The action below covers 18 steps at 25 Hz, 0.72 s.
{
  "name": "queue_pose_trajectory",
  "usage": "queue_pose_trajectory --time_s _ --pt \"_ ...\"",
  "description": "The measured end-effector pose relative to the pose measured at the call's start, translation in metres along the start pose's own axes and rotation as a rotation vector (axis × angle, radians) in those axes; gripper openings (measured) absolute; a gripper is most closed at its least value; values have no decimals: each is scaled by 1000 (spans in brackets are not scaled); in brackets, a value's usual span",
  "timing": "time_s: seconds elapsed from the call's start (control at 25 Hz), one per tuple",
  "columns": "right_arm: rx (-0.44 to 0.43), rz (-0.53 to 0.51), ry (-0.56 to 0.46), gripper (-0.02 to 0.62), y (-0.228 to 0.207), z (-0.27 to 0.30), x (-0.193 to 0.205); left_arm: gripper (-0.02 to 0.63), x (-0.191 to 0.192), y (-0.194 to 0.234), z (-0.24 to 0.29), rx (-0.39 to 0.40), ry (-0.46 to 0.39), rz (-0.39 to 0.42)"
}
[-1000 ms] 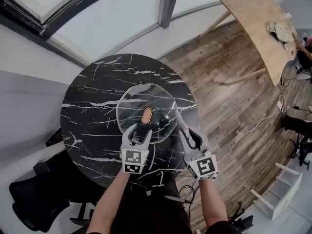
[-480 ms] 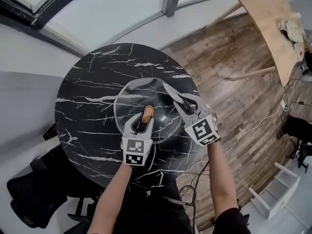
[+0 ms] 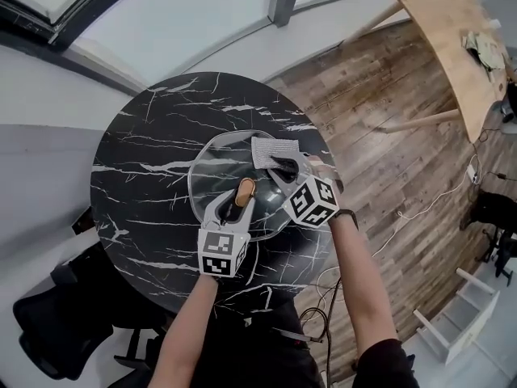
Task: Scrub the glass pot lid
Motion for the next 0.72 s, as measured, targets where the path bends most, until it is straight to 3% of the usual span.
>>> queue_pose_trajectory --time_s 0.2,0.36,0.52,0.72 --pt "-43 25 -7 74 12 -8 4 160 -1 0 2 15 -6 -13" --pt "-9 18 12 72 34 -15 9 161 0 1 2 11 -8 -7" --pt "-3 68 38 72 68 -25 9 163 3 -1 2 21 2 18" --pt "65 111 49 72 91 -30 10 164 1 1 3 33 33 38"
Point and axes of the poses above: the fingertips, and each gripper's own axes: z forward along the fingers, y to its left, x out of its underside, the point moved 1 cm from there along -z, backward along the fingers, and after that the axes turned 6 degrees about -z, right-handed, at the moved point
